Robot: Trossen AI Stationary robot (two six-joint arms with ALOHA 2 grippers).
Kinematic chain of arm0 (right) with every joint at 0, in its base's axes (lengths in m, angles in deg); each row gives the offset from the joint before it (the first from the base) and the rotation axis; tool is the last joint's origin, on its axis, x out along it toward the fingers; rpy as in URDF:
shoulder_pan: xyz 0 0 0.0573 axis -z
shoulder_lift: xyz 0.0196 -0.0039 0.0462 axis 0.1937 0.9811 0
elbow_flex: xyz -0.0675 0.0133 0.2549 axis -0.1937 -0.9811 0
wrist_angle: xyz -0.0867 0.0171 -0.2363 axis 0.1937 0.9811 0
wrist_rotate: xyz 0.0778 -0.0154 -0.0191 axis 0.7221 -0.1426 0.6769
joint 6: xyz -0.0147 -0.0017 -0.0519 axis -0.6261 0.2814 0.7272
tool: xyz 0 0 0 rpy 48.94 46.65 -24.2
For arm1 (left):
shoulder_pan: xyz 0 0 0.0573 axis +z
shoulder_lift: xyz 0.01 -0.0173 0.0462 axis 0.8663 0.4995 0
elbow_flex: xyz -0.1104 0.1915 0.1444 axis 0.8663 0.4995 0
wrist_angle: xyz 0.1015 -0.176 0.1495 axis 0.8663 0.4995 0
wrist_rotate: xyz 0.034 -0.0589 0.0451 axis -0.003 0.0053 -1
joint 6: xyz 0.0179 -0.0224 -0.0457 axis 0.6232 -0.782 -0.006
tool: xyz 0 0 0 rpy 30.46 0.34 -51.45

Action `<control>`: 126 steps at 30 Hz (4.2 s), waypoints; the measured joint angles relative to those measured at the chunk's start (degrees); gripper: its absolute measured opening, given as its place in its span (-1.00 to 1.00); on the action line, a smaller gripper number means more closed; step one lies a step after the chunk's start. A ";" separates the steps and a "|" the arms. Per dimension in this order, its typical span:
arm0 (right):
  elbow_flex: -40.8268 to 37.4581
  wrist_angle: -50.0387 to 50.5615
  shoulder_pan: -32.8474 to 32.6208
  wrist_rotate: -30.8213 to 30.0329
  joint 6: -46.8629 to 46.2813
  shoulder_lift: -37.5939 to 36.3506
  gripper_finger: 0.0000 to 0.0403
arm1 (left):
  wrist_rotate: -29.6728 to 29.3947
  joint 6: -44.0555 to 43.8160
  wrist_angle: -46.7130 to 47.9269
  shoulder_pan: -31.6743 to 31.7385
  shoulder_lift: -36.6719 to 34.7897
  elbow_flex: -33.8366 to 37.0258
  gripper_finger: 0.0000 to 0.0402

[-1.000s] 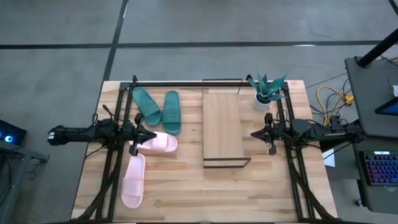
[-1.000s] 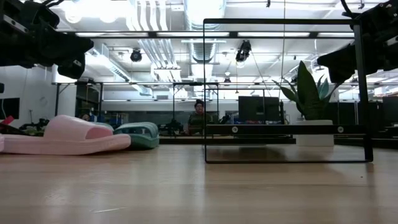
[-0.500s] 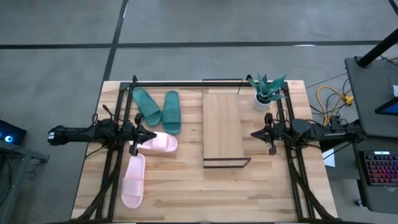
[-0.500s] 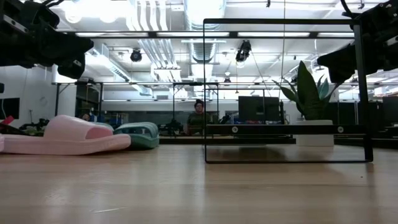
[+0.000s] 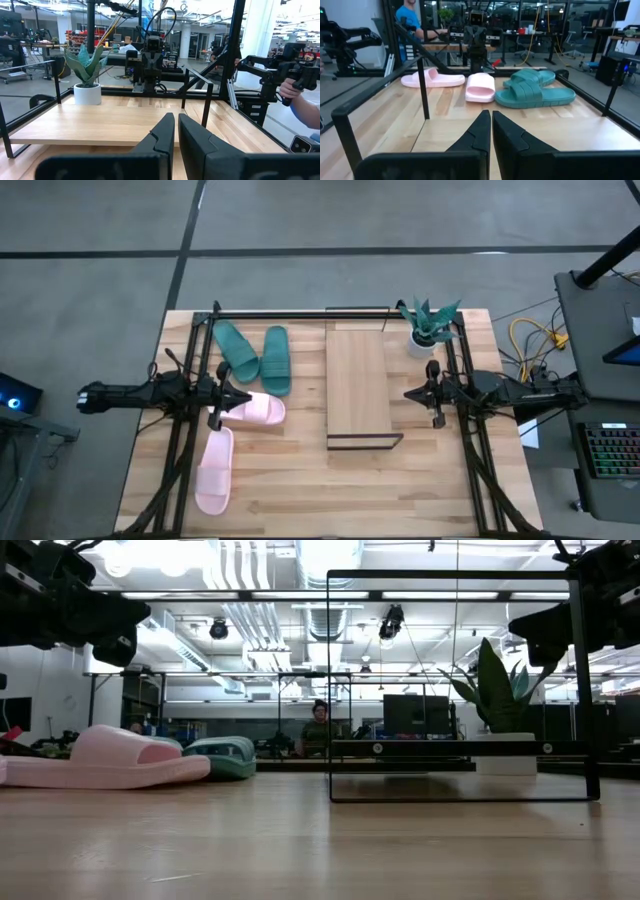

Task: Pick and place slides into the shelf
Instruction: Put the right blue slide on the shelf

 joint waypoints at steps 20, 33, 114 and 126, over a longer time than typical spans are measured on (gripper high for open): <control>5.73 -14.67 0.00 -8.61 16.25 4.79 -0.29 | -12.62 17.09 -21.69 0.03 5.91 -0.21 -0.49; 15.62 -14.41 0.01 -12.63 21.63 19.42 0.03 | -18.16 4.51 -17.26 0.04 21.44 -11.31 0.12; 21.74 -12.70 0.00 -21.06 24.55 30.38 0.02 | -49.30 16.77 13.60 4.90 87.32 -36.38 -0.62; 21.74 -13.20 -0.01 -21.06 25.21 30.29 0.02 | -50.09 28.79 13.62 5.14 76.44 -37.25 -0.99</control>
